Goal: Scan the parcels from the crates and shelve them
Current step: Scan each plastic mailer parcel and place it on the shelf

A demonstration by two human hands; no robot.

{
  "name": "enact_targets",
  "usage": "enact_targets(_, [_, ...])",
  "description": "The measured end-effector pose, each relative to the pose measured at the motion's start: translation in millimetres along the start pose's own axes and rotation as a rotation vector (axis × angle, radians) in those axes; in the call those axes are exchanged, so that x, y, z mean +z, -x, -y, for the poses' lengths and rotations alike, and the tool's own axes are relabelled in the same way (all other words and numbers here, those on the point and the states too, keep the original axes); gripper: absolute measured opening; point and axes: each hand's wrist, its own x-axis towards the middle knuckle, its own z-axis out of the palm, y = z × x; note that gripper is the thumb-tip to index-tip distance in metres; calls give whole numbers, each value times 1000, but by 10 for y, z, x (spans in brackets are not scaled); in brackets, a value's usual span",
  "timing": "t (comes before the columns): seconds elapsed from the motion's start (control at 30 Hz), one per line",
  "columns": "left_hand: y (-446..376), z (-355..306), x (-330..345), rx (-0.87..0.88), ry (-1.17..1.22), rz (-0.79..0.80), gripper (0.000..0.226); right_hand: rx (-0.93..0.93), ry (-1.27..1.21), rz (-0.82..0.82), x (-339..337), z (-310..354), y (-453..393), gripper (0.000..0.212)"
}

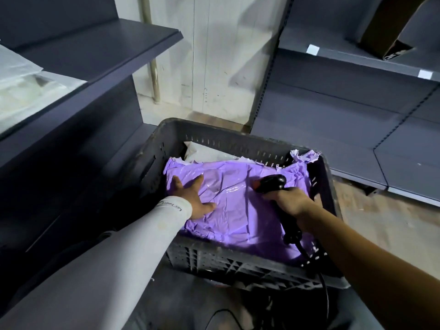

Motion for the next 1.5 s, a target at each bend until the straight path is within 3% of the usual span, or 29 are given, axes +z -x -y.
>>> enact_targets(0.4, [-57, -2, 43, 144, 252, -106, 103, 14, -45, -91, 55, -122, -104, 22])
enact_targets(0.6, [98, 8, -184, 149, 925, -140, 73, -9, -97, -122, -76, -24, -12, 16])
enact_targets(0.7, [235, 65, -327, 60, 1218, -72, 43, -20, -152, -121, -150, 67, 69, 12])
enact_targets(0.77, [287, 123, -377, 27, 1321, -77, 48, -40, -171, -126, -194, 114, 116, 12])
enact_targets(0.87, [369, 174, -455, 26, 1403, -117, 60, -79, -184, -118, -250, 184, 190, 14])
enact_targets(1.0, [572, 120, -564, 193, 1477, -311, 32, -138, -235, -118, -332, 277, 322, 17])
enact_targets(1.1, [694, 84, -627, 372, 1500, -447, 51, -180, -314, -91, -402, 357, 451, 15])
enact_targets(1.3, [1090, 160, -922, 281, 1655, -460, 62, -306, -455, -141, -536, 517, 710, 8])
enact_targets(1.4, [1284, 269, -1035, 232, 1691, -402, 36, -340, -566, -134, -557, 587, 848, 3])
enact_targets(1.5, [1397, 448, -1084, 246, 1749, -338, 43, -361, -697, -55, -550, 660, 983, 7])
